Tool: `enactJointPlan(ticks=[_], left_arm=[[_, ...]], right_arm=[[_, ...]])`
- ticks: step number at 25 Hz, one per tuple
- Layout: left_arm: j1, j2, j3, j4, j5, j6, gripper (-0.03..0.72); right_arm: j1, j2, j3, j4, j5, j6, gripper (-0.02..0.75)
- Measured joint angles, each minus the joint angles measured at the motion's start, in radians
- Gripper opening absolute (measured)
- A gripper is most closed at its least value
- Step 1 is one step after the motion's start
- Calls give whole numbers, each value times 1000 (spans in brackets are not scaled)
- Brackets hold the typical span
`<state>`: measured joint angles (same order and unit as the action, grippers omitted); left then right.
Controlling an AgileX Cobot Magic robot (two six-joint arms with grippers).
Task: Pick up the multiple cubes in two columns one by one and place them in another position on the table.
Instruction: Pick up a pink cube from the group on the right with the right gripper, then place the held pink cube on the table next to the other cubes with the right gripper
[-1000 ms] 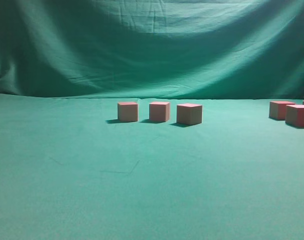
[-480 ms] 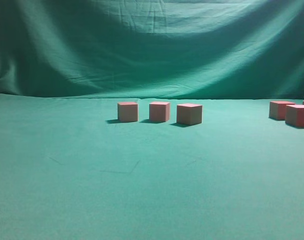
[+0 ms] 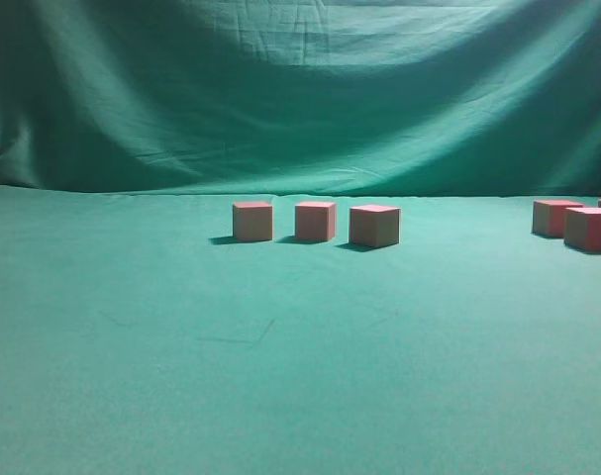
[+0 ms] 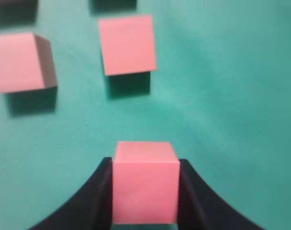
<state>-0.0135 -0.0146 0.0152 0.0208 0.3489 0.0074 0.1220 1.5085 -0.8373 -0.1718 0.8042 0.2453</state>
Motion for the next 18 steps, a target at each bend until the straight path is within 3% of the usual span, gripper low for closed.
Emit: enactJointPlan(ticks=[5,11,14,18], left_arm=[[0,0,0,0,0,0,0],[0,0,0,0,0,0,0],[0,0,0,0,0,0,0],[0,0,0,0,0,0,0]], right_arm=[[0,-133,-66,75,105,-38,265],[13,-243,-123,339,206,-248,265],[90,-250,-137,419,227,-319,265],[271,-250,-137,439,195,-334,265]])
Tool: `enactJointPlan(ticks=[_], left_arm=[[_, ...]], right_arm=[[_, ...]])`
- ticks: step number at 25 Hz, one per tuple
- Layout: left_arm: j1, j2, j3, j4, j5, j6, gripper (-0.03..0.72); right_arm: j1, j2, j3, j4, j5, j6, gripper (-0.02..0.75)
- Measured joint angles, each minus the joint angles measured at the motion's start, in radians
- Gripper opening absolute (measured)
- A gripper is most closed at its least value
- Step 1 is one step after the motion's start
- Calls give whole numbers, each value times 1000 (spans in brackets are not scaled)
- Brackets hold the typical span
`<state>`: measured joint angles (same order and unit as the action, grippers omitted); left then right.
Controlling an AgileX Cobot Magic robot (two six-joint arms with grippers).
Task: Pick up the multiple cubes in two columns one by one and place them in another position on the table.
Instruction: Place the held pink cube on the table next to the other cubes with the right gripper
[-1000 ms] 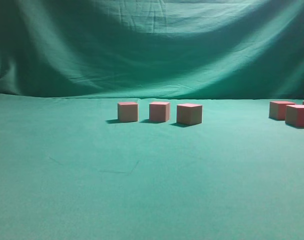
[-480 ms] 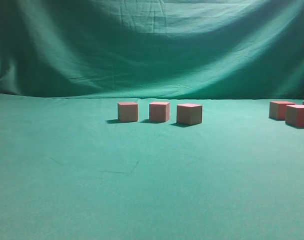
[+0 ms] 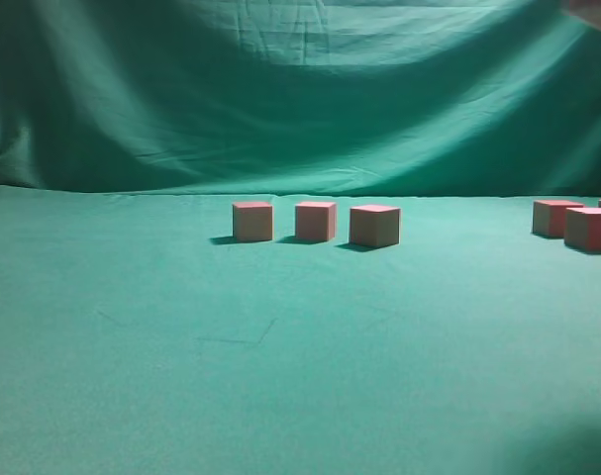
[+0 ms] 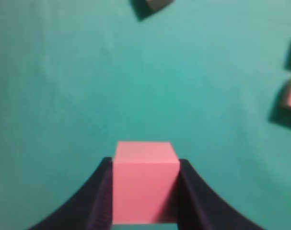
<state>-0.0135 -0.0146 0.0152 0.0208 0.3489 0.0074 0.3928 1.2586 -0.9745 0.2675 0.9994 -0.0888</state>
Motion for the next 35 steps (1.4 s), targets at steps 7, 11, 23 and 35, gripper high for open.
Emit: enactJointPlan(ticks=[7,11,23,35], left_arm=[[0,0,0,0,0,0,0],[0,0,0,0,0,0,0],[0,0,0,0,0,0,0],[0,0,0,0,0,0,0]], right_arm=[[256,69,-46,10,-103,51,265],[321,206,-146,10,-65,64,265],[491,592,-530,-101,-24,185,265],[542,864,-892,-441,118,612,265]])
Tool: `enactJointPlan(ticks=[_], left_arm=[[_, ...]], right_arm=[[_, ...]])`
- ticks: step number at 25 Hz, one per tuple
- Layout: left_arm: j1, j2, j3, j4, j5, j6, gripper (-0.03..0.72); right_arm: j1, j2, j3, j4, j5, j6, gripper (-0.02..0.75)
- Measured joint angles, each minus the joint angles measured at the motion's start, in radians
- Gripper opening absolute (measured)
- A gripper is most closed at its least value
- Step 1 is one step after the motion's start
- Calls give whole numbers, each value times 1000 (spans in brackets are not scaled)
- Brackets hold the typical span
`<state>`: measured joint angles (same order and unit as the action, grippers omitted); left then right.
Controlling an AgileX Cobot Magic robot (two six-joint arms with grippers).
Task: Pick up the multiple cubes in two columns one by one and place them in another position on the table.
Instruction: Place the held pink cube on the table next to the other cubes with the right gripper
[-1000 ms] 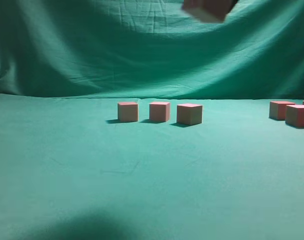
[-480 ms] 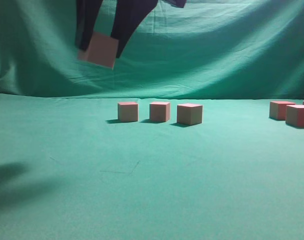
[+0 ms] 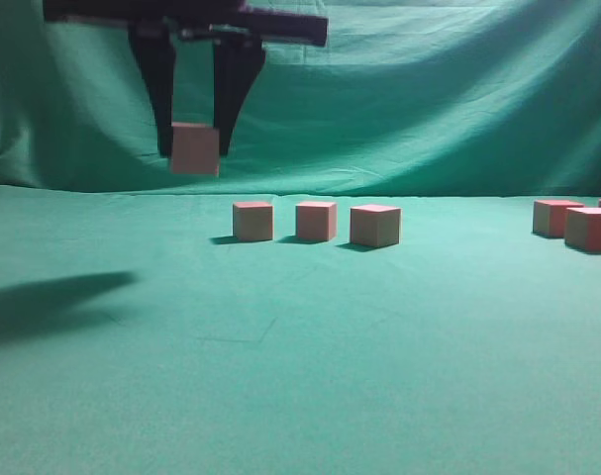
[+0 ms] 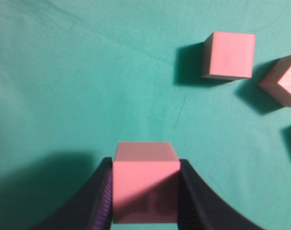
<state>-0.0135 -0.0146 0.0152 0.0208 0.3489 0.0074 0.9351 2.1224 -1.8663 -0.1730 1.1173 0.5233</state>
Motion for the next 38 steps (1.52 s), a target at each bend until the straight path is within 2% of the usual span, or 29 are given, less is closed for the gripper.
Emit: enactJointPlan(ticks=[4,11,38], left_arm=[[0,0,0,0,0,0,0],[0,0,0,0,0,0,0],[0,0,0,0,0,0,0]], right_arm=[[0,75,-63,-23,25,46,265],[0,120,-82,-88,33,153,265],[-21,185,-84,-83,-34,237,265]])
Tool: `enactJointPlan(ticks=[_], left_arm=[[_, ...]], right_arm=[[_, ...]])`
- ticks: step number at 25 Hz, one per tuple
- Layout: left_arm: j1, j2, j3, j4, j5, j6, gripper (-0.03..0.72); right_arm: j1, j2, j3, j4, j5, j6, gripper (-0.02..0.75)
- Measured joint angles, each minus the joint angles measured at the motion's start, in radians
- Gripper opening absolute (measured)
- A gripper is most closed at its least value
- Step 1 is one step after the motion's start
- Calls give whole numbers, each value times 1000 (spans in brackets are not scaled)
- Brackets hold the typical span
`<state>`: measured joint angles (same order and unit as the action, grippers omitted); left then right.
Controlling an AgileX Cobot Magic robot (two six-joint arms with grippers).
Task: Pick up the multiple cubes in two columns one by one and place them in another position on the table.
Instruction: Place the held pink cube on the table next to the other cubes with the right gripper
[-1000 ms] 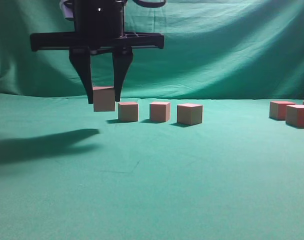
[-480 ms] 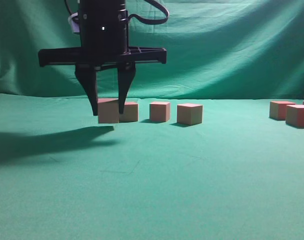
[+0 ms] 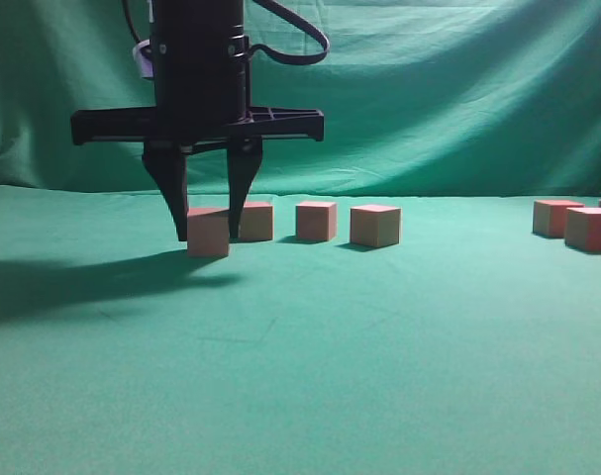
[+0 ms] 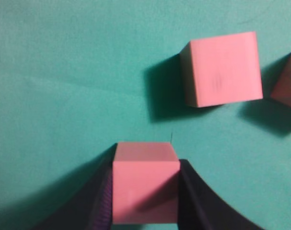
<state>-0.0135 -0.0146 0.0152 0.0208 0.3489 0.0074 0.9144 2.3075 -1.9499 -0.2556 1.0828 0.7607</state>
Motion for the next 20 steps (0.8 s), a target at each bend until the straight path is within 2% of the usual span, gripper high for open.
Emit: enactJointPlan(ticks=[12,13,20], left_arm=[[0,0,0,0,0,0,0],[0,0,0,0,0,0,0],[0,0,0,0,0,0,0]], right_arm=[[0,5,-2,13,-8,11,265],[0,7,-2,20,-8,11,322],[0,18,-23,33,5,-15,574]])
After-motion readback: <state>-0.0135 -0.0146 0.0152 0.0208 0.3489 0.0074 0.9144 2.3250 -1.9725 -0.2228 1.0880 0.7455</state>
